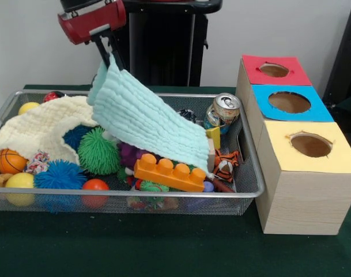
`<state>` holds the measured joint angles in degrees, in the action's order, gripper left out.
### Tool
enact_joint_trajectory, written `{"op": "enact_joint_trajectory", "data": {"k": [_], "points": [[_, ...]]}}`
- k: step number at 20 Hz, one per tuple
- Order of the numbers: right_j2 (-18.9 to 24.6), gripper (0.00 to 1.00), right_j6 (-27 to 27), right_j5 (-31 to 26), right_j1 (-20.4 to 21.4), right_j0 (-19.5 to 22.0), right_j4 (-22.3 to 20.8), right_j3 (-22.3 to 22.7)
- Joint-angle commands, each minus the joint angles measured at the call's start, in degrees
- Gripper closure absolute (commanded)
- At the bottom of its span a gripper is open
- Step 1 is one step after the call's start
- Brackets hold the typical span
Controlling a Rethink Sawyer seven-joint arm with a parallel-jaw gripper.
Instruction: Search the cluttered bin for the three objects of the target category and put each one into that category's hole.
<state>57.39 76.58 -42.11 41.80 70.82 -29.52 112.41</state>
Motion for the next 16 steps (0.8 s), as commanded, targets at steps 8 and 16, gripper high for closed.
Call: {"op": "enact_joint_trajectory", "data": {"k": [8,16], "points": [[6.2,1.0,-14.6,-12.9,2.3,4.6,0.7,0.7],[3.3,1.0,-18.2,-11.2,-2.4,5.8,-6.3,-3.1]]}}
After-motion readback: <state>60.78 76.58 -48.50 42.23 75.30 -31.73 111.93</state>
